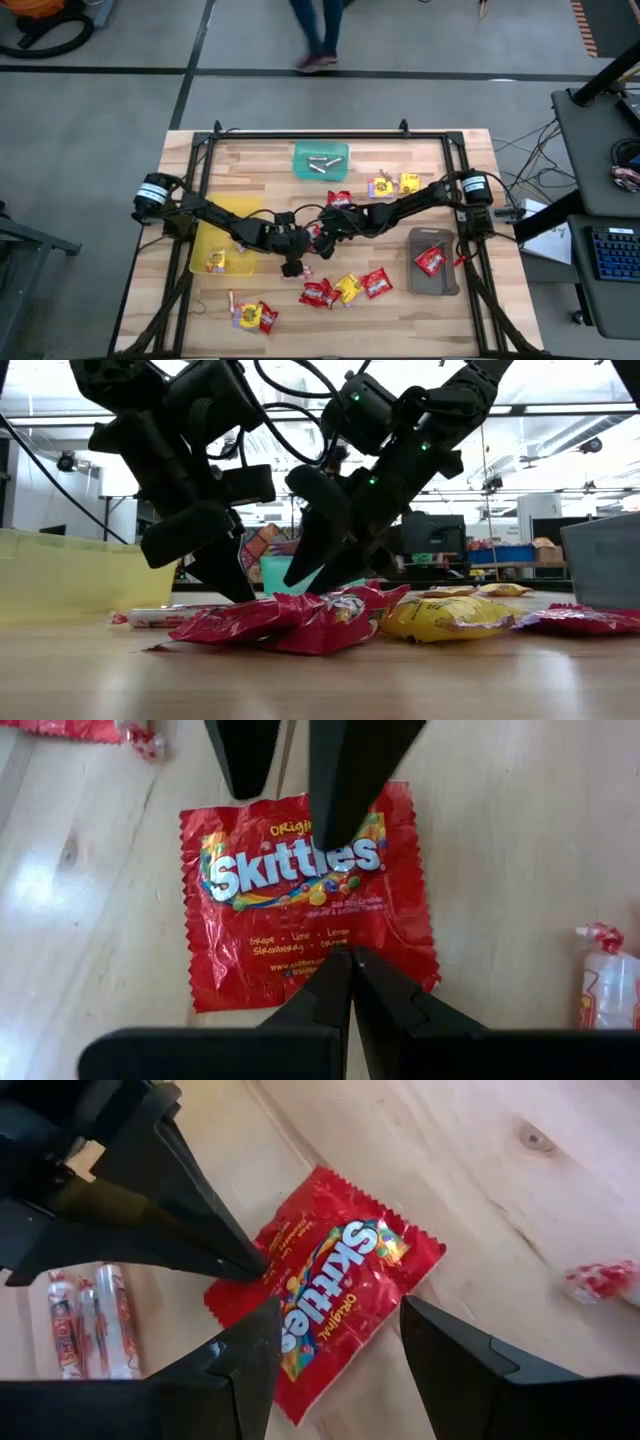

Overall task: Sort candy
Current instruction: Put the red candy into the black bin

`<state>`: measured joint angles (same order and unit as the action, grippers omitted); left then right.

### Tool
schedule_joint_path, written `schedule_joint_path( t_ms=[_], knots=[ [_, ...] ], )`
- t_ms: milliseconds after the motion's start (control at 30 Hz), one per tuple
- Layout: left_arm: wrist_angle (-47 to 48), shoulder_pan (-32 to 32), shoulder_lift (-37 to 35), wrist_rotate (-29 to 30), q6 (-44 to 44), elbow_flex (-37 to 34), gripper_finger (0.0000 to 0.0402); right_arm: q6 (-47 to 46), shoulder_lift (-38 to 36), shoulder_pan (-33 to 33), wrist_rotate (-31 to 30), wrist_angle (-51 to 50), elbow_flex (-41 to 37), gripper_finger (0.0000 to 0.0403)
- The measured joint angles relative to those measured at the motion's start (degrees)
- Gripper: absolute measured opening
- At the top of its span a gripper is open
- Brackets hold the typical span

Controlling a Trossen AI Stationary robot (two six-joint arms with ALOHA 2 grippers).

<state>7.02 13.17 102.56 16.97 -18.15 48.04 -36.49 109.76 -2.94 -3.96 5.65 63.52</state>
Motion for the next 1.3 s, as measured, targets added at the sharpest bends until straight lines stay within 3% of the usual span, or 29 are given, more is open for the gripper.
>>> schedule_joint_path(
  t_ms=[467,700,967,1300],
  knots=[
    [-2.05,0.2,0.1,-0.08,-2.4,-1.04,0.0,0.12,5.2,0.13,4.91,7.06,2.0,0.0181],
    [-2.01,0.3,0.13,0.04,-3.42,-1.09,0.0,0.38,5.32,0.44,5.94,7.13,2.0,0.0123],
    [-1.88,1.64,-1.4,-0.15,-3.65,-1.09,0.0,3.62,4.92,0.42,5.81,7.06,1.28,0.0018],
    [3.61,3.79,-6.9,-0.76,-5.42,-0.39,0.0,7.15,1.11,0.31,6.64,4.74,1.1,0.0008]
  ],
)
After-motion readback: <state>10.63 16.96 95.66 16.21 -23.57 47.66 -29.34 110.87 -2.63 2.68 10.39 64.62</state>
